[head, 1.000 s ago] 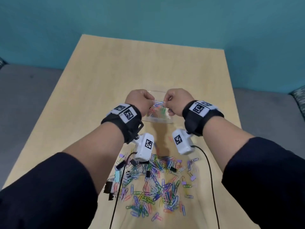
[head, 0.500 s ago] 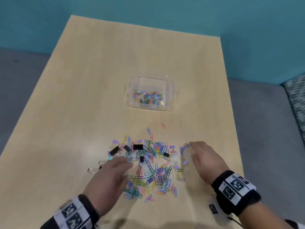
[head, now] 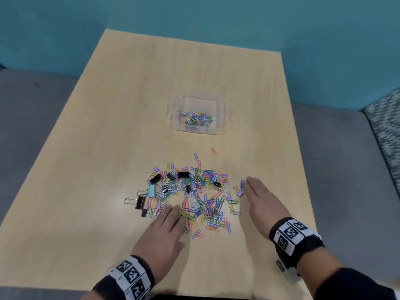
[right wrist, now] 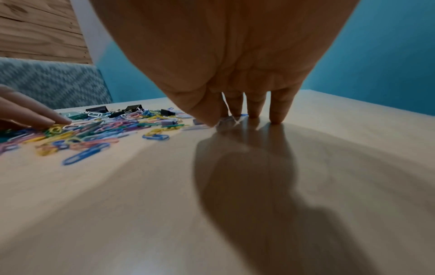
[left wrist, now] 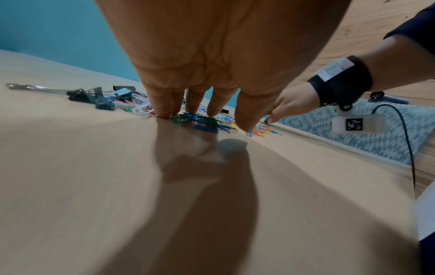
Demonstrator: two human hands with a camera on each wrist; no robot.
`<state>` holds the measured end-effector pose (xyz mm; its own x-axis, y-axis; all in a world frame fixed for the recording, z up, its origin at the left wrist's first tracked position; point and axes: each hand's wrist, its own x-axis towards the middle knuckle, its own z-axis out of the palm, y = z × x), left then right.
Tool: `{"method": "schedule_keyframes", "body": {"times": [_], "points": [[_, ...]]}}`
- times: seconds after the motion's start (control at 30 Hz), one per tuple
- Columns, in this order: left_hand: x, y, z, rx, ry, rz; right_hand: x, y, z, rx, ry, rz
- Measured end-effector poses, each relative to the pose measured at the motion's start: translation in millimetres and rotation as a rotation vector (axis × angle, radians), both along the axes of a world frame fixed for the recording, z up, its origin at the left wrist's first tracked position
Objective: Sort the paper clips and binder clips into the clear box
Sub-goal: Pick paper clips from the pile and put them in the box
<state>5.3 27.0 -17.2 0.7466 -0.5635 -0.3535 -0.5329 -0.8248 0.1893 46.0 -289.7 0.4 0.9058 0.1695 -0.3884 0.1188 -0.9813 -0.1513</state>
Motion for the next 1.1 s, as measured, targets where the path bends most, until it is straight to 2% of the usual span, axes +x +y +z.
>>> {"method": "schedule_keyframes", "body": {"times": [0.13, 0.3, 0.47, 0.7, 0.87, 1.0, 1.1], "points": [[-9.9, 6.4, 1.5, 0.022, -0.026, 0.000, -36.6, 7.3, 1.3, -0.066, 0.016, -0.067], [-19.5, 11.0, 0.2, -0.005, -0.031, 0.027, -69.5, 32.8, -0.1, -0.006, 0.043, -0.121], [-22.2, 13.0, 2.6, -0.029, -0.052, 0.032, -78.7, 35.7, -2.8, 0.034, 0.005, -0.148], [-22.3, 13.9, 2.0, -0.067, -0.098, 0.009, -89.9, 40.6, -2.4, -0.033, -0.032, -0.100], [-18.1, 6.6, 3.8, -0.092, -0.086, 0.067, -90.1, 54.4, 0.5, -0.014, -0.041, -0.162], [-20.2, -1.9, 5.6, -0.112, -0.078, -0.007, -92.3, 74.2, 4.0, 0.084, -0.037, -0.053], [-22.9, -0.4, 3.9, -0.103, -0.057, 0.051, -91.6, 74.9, 8.4, 0.124, -0.039, -0.094]]}}
